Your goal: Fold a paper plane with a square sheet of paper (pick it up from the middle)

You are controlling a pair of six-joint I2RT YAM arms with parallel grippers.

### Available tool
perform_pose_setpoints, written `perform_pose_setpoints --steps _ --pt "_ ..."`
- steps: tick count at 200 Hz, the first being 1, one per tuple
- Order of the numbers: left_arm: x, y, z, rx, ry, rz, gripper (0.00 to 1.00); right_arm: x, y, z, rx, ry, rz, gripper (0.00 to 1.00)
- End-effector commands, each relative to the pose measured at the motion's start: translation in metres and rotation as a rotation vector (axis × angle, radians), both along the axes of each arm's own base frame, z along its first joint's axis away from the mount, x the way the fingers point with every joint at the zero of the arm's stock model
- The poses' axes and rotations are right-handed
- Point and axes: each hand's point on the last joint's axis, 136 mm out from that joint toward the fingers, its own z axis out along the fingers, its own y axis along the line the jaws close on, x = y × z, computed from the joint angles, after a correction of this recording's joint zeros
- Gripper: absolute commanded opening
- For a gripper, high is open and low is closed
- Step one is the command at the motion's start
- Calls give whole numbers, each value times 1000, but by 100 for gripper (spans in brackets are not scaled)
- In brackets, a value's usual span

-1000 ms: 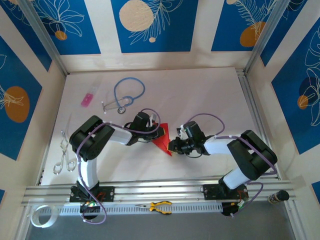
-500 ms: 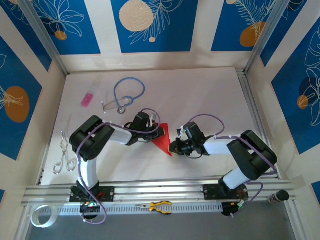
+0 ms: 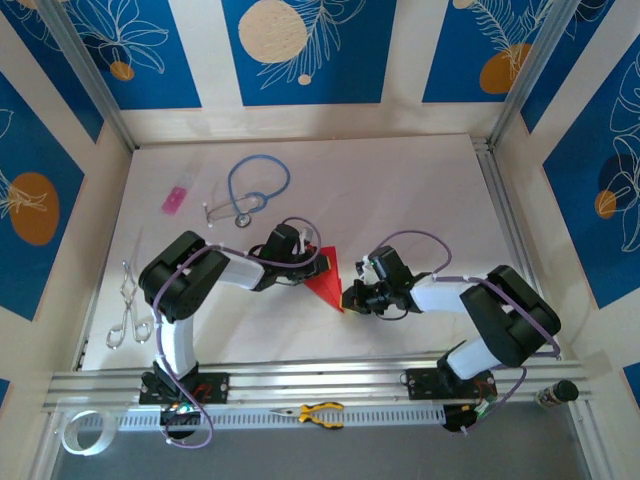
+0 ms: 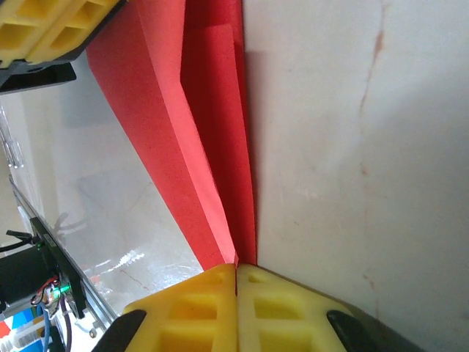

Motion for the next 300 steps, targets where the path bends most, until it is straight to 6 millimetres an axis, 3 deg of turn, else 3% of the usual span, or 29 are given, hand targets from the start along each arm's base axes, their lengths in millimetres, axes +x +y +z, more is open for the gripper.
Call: perform_pose_setpoints --steps 1,40,70,140,160,194,210,239,271,300 --pt "-12 11 -27 68 63 8 5 -25 -10 -12 -49 90 40 11" --pt "-11 11 -27 66 64 12 5 -33 -13 -14 -50 108 54 11" --pt "-12 11 -29 64 71 13 5 -35 -12 -17 -50 120 62 6" --pt "-12 12 -30 69 71 18 5 -35 -13 -10 -51 112 73 11" --pt "-13 13 -31 73 72 20 4 -27 -12 4 -34 65 49 18" --pt "-13 19 -34 92 73 49 3 -2 -12 44 36 -65 -18 26" --pt "-13 22 -35 97 72 72 2 8 -8 59 72 -105 -15 21" --pt "-13 27 -35 111 64 108 2 22 12 69 137 -96 14 7" --pt "-15 26 -34 109 64 110 2 33 38 57 121 -53 52 2" --pt "-17 25 -35 107 68 108 3 44 43 38 65 -28 36 1"
